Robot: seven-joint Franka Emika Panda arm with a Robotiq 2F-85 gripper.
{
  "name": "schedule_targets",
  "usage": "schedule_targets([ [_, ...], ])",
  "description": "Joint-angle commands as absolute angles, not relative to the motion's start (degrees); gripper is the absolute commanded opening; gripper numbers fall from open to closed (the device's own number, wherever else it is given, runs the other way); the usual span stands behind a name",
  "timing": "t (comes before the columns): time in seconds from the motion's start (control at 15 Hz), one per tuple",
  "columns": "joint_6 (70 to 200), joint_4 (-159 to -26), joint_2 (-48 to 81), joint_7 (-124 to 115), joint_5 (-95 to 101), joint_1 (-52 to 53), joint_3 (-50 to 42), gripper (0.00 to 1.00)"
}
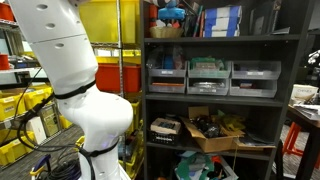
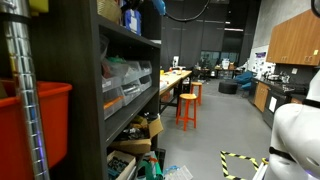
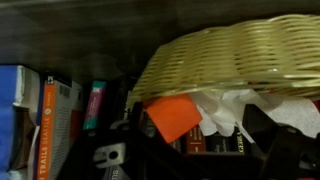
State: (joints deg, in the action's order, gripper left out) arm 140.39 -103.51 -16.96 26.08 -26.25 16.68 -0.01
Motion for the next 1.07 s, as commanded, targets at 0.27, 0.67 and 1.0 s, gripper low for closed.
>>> schedule_targets([
  [0.27, 139.2, -101.2, -15.8, 24.5, -26.5, 15.9, 0.2, 0.52],
  [0.67, 140.1, -102.4, -16.4, 25.0, -26.5, 15.9, 0.3, 0.54],
  [1.0, 140.1, -102.4, -16.4, 25.0, -26.5, 15.9, 0.3, 0.68],
])
